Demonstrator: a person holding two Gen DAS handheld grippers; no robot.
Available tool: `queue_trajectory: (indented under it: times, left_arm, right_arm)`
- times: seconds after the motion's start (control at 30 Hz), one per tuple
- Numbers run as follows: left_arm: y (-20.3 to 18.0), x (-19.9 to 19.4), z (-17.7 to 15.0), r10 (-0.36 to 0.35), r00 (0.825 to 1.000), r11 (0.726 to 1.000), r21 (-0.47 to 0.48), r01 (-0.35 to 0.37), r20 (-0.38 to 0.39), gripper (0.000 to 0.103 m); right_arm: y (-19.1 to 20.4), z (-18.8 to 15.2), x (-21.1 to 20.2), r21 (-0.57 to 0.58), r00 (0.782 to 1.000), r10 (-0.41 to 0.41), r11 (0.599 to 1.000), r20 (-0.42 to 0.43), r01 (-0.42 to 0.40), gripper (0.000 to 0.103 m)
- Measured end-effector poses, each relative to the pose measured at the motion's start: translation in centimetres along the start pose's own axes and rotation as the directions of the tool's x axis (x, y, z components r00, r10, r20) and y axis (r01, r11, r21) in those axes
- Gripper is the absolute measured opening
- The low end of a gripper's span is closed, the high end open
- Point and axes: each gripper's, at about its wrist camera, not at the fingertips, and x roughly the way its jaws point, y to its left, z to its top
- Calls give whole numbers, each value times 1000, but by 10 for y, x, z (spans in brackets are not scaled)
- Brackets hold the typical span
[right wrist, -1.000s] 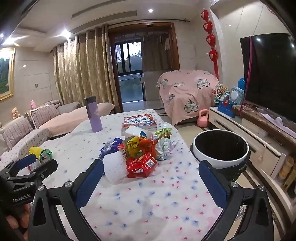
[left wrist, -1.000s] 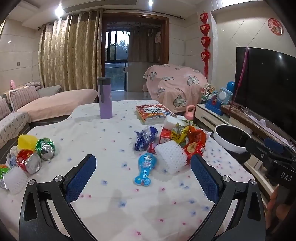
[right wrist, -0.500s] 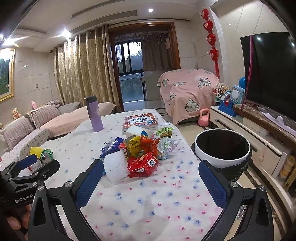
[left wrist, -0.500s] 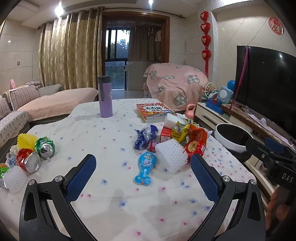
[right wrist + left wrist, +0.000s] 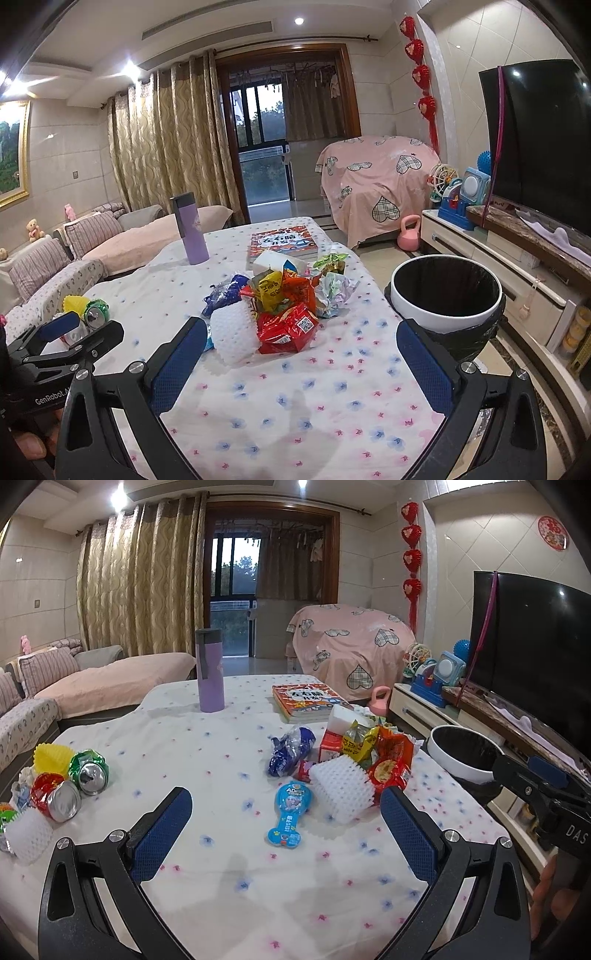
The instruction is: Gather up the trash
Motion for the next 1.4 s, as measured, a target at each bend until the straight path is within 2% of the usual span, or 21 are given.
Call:
queue_trajectory:
  times: [0.83, 1.17, 1.4]
  left_arm:
    - [-3, 7, -3, -18, 1000, 1000, -7, 18, -21, 103]
    - [5, 33, -3, -51, 991, 998, -45, 46, -123, 103]
    - [7, 65, -1, -105, 972, 993, -82, 90, -210, 103]
  right_arm:
    - [-3, -1, 3, 18, 1000, 19, 1000, -12, -18, 103]
    - [-11, -2, 23, 49, 996, 63, 997, -66, -60, 103]
    - [-26, -5, 57, 116, 983, 102, 990, -150, -85, 102]
